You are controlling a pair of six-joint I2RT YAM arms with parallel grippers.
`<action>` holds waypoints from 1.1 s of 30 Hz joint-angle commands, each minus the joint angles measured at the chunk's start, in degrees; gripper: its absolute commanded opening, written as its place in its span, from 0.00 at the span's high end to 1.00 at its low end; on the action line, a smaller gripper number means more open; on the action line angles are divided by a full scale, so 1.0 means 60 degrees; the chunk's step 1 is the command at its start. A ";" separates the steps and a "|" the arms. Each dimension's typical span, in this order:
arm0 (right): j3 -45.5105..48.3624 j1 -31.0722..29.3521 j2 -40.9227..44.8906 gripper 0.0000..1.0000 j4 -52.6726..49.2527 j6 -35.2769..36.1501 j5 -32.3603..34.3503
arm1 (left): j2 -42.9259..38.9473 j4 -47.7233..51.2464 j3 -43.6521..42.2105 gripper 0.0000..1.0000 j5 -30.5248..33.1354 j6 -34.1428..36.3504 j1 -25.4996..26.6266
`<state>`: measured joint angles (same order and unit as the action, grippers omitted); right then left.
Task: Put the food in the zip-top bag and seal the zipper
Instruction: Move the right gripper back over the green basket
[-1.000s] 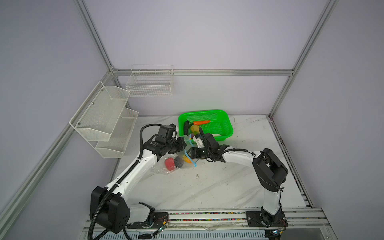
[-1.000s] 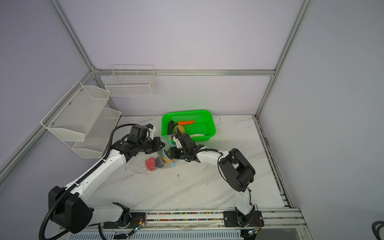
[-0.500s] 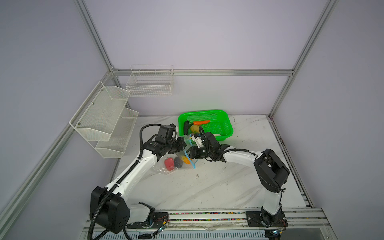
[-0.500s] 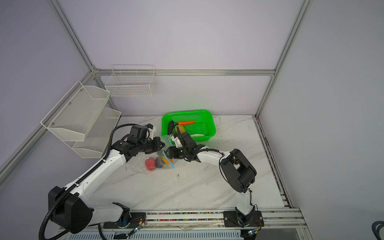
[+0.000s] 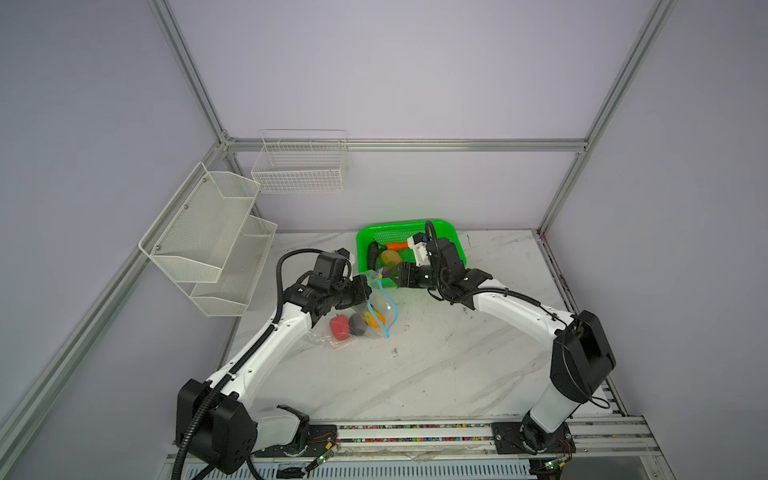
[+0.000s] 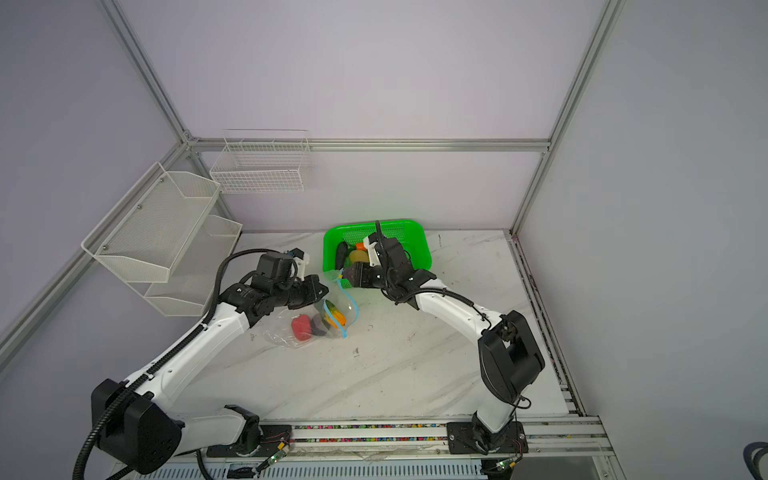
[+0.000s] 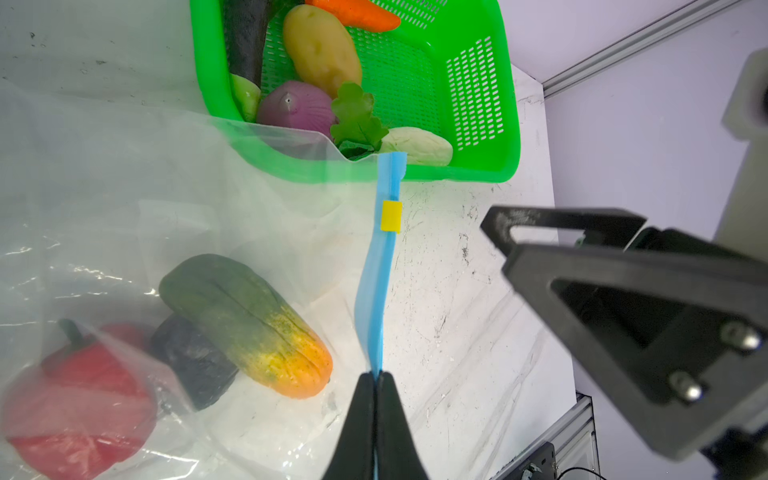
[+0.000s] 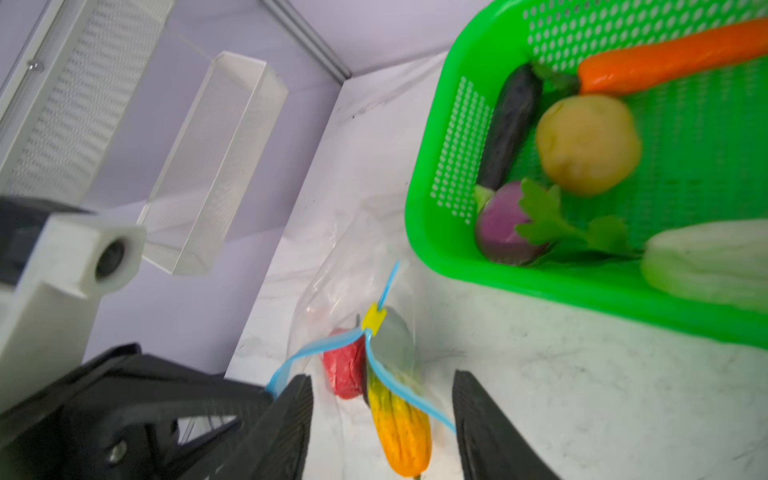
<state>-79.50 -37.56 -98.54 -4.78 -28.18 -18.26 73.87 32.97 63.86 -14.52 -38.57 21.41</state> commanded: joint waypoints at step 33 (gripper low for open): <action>-0.9358 0.1969 -0.8677 0.40 -0.1956 0.4887 0.0034 | 0.0945 -0.0042 0.0600 1.00 -0.0107 0.0173 -0.0160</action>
<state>-132.16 -25.61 -149.25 -16.47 2.11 -15.70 79.50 32.45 64.05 -14.76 -38.37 20.97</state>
